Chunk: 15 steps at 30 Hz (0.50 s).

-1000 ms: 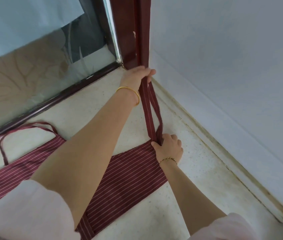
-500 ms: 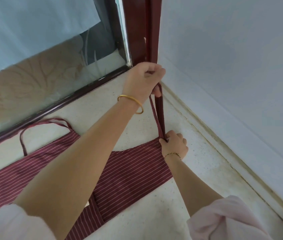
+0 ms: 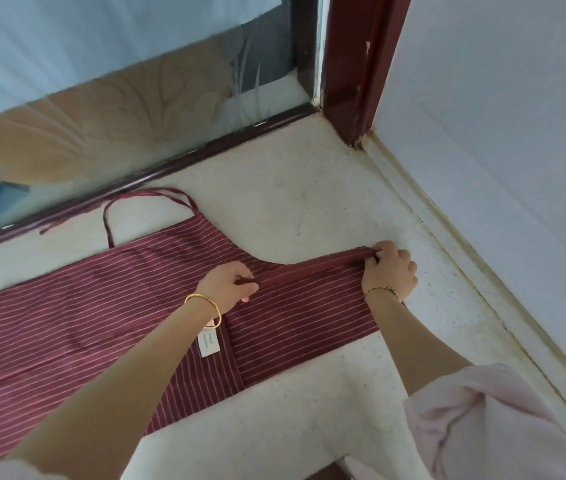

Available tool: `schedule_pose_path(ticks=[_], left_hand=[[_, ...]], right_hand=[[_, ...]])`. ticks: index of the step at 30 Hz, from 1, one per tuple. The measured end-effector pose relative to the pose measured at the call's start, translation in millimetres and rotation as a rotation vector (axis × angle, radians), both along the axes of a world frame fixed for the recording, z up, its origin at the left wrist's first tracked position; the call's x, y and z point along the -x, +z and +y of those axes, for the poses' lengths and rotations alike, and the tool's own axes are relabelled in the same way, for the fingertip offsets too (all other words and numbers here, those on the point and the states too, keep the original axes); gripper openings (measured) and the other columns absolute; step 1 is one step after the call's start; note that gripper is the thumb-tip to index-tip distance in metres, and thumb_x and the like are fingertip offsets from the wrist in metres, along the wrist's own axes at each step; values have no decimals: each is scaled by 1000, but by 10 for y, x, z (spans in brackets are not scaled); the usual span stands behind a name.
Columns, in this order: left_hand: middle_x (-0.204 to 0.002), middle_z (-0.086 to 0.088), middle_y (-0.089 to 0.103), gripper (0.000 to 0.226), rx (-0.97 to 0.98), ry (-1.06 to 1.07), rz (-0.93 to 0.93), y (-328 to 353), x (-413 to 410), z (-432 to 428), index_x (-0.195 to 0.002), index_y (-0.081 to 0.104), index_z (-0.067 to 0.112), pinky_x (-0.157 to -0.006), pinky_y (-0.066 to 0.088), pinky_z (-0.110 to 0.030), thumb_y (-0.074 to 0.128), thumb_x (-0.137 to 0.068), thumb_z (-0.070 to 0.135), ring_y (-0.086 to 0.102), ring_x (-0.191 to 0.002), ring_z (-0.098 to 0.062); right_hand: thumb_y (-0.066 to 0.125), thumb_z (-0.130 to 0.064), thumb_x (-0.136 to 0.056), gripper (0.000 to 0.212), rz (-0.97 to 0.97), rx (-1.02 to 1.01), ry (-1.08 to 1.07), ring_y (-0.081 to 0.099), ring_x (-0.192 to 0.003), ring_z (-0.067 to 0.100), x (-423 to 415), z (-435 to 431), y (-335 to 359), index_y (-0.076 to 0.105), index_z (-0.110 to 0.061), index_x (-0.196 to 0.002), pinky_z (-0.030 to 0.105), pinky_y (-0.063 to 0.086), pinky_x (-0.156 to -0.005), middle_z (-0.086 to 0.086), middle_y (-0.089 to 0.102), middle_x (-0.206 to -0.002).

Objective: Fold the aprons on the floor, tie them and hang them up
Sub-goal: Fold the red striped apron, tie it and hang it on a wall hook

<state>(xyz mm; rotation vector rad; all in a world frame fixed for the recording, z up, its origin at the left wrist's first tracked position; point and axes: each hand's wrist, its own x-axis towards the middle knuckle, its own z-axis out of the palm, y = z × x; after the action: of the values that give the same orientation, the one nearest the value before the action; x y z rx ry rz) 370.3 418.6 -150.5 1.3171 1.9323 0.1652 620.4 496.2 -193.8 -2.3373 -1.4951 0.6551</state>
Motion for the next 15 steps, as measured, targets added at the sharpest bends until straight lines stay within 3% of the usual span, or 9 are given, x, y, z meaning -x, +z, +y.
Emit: schedule_pose_path(ticks=[5, 8, 12, 15], left_hand=[[-86, 0, 64, 29, 5, 84, -46, -138, -42, -28, -88, 65, 8, -78, 45, -29, 57, -91, 35, 58, -82, -16], [-88, 2, 65, 19, -56, 197, -101, -164, -80, -33, -95, 64, 13, -77, 46, -24, 59, -90, 30, 60, -82, -11], [-91, 1, 60, 10, -84, 220, -106, -209, -138, -63, -99, 60, 17, -68, 44, -19, 57, -91, 24, 56, -79, -10], [-93, 0, 60, 5, -126, 255, -2, -271, -119, -72, -91, 59, 18, -74, 48, -24, 62, -88, 20, 56, -80, -11]], right_hand=[[51, -19, -89, 27, -2, 30, 35, 45, -110, 29, -6, 10, 39, 55, -23, -115, 39, 36, -93, 8, 52, -118], [53, -13, -83, 39, -35, -5, 76, 44, -114, 27, 25, -65, 156, 55, -21, -121, 39, 36, -95, 7, 50, -124], [51, -13, -88, 27, -164, -274, 555, 50, -102, 23, 367, -349, 207, 61, -16, -114, 35, 41, -89, 5, 57, -113], [43, -25, -97, 22, -202, -165, 639, 51, -98, 22, 522, -362, 79, 58, -15, -109, 33, 43, -82, 5, 57, -108]])
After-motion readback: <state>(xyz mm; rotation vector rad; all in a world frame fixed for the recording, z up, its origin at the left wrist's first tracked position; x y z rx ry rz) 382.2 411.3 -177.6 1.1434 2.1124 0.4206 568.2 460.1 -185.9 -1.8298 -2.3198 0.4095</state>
